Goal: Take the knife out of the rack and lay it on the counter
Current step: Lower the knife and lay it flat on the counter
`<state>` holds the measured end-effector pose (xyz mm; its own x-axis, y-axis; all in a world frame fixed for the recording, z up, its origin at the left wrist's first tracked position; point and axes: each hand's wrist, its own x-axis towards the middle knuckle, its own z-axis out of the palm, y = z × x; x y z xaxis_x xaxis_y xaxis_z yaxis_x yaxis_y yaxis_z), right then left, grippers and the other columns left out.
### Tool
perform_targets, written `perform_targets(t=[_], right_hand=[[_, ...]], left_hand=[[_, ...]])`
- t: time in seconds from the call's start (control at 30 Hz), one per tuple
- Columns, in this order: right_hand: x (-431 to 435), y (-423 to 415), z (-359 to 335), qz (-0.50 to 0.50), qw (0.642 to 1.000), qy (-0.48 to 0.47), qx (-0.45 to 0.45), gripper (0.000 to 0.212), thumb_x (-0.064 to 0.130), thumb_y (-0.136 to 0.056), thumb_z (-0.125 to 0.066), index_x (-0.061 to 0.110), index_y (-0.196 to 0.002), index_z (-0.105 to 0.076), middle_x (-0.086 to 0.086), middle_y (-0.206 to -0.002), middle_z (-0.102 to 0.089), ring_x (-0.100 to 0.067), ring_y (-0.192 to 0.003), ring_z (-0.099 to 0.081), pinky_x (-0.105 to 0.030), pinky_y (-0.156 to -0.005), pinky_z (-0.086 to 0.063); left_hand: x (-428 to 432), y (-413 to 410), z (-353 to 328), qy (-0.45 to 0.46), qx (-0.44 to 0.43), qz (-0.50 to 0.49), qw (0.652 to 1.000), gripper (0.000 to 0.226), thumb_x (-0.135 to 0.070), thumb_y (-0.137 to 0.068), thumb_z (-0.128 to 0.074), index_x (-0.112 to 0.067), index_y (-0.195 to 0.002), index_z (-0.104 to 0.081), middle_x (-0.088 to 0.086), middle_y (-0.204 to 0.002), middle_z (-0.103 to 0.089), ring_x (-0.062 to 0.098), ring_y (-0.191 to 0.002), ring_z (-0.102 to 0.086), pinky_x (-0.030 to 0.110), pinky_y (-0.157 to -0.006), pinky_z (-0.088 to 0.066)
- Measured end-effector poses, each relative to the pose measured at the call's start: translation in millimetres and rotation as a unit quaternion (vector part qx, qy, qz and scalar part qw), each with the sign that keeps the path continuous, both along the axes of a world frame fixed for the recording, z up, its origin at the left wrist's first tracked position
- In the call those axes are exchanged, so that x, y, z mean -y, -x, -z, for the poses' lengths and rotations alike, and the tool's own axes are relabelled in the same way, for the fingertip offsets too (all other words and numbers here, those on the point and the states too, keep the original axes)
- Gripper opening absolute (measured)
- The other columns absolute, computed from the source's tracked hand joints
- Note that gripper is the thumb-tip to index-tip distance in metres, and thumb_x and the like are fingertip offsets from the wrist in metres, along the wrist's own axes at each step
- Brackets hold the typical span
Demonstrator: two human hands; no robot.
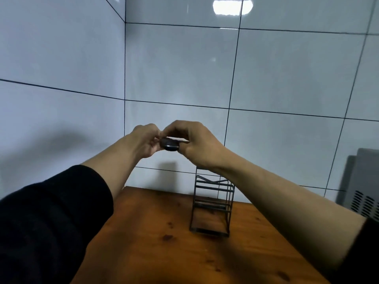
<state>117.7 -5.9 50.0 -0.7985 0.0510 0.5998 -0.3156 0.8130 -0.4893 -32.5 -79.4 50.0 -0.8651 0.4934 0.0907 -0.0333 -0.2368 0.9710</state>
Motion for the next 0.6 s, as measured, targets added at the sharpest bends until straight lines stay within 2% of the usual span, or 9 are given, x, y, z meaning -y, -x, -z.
perform_targets(t=[0.07,0.13,0.2,0.27,0.3,0.4,0.47,0.53,0.6], right_hand=[[4.6,1.7,9.1,0.054,0.998,0.019,0.017,0.042,-0.011,-0.078,-0.041,0.008,-0.103,-0.07,-0.008,-0.106,-0.071,-0.022,-0.111,-0.065,-0.035,-0.097,-0.052],[10.5,3.8,18.4,0.092,0.991,0.078,0.051,0.037,-0.002,-0.085,-0.038,0.01,-0.1,-0.069,-0.012,-0.101,-0.069,-0.027,-0.096,-0.07,-0.038,-0.088,-0.058],[17.6,6.0,27.6,0.078,0.977,0.164,0.114,0.023,0.011,-0.09,-0.043,0.01,-0.095,-0.065,-0.013,-0.093,-0.066,-0.027,-0.075,-0.07,-0.038,-0.076,-0.063],[21.2,9.8,35.0,0.06,0.965,0.206,0.149,0.013,0.015,-0.089,-0.051,0.008,-0.086,-0.062,-0.009,-0.08,-0.061,-0.024,-0.062,-0.067,-0.037,-0.067,-0.064],[21.6,13.5,38.8,0.066,0.964,0.202,0.159,0.011,0.014,-0.087,-0.055,0.007,-0.082,-0.062,-0.009,-0.075,-0.06,-0.022,-0.06,-0.064,-0.036,-0.065,-0.064],[24.2,24.3,51.6,0.089,0.961,0.18,0.19,0.009,0.014,-0.082,-0.063,0.006,-0.081,-0.063,-0.017,-0.077,-0.057,-0.027,-0.069,-0.058,-0.041,-0.073,-0.059],[25.1,28.4,61.3,0.084,0.954,0.198,0.21,0.009,0.013,-0.081,-0.066,0.007,-0.078,-0.059,-0.016,-0.076,-0.053,-0.026,-0.067,-0.052,-0.035,-0.066,-0.048],[24.2,32.2,72.0,0.077,0.944,0.23,0.223,0.018,0.01,-0.081,-0.069,0.007,-0.07,-0.055,-0.015,-0.069,-0.052,-0.024,-0.055,-0.052,-0.025,-0.051,-0.045],[24.1,34.7,81.8,0.074,0.936,0.257,0.227,0.018,0.009,-0.081,-0.07,0.006,-0.073,-0.055,-0.012,-0.067,-0.055,-0.021,-0.05,-0.052,-0.021,-0.043,-0.044]], left_hand=[[3.8,3.4,9.0,0.03,0.007,-0.016,0.999,0.015,0.016,-0.079,-0.039,0.005,-0.081,-0.049,0.023,-0.082,-0.054,0.028,-0.057,-0.06,0.03,-0.05,-0.06],[6.3,6.1,19.9,0.048,0.015,-0.022,0.998,0.016,0.017,-0.079,-0.041,0.007,-0.087,-0.05,0.021,-0.075,-0.054,0.028,-0.057,-0.058,0.025,-0.034,-0.052],[7.1,8.3,30.8,0.059,0.019,-0.035,0.997,0.016,0.018,-0.078,-0.043,0.004,-0.083,-0.049,0.017,-0.074,-0.051,0.026,-0.058,-0.055,0.021,-0.033,-0.048],[6.7,12.6,41.3,0.063,0.016,-0.052,0.997,0.019,0.018,-0.077,-0.043,0.001,-0.073,-0.047,0.012,-0.071,-0.046,0.023,-0.057,-0.05,0.017,-0.032,-0.045],[6.5,14.5,46.6,0.061,0.015,-0.056,0.996,0.02,0.019,-0.076,-0.042,0.0,-0.07,-0.045,0.012,-0.069,-0.045,0.023,-0.057,-0.049,0.017,-0.032,-0.044],[6.7,18.9,63.0,0.072,0.012,-0.064,0.995,0.022,0.02,-0.077,-0.042,-0.001,-0.068,-0.044,0.012,-0.065,-0.043,0.023,-0.054,-0.045,0.016,-0.031,-0.042],[6.1,20.3,73.1,0.087,0.006,-0.072,0.994,0.022,0.02,-0.076,-0.041,0.0,-0.067,-0.044,0.011,-0.063,-0.041,0.024,-0.052,-0.043,0.016,-0.03,-0.04],[6.4,21.9,84.0,0.105,0.005,-0.075,0.992,0.021,0.021,-0.075,-0.042,0.001,-0.066,-0.044,0.012,-0.062,-0.041,0.025,-0.05,-0.042,0.015,-0.029,-0.037],[6.1,24.6,97.0,0.125,0.01,-0.072,0.99,0.022,0.02,-0.074,-0.044,0.0,-0.064,-0.044,0.012,-0.06,-0.04,0.025,-0.05,-0.042,0.017,-0.032,-0.038]])
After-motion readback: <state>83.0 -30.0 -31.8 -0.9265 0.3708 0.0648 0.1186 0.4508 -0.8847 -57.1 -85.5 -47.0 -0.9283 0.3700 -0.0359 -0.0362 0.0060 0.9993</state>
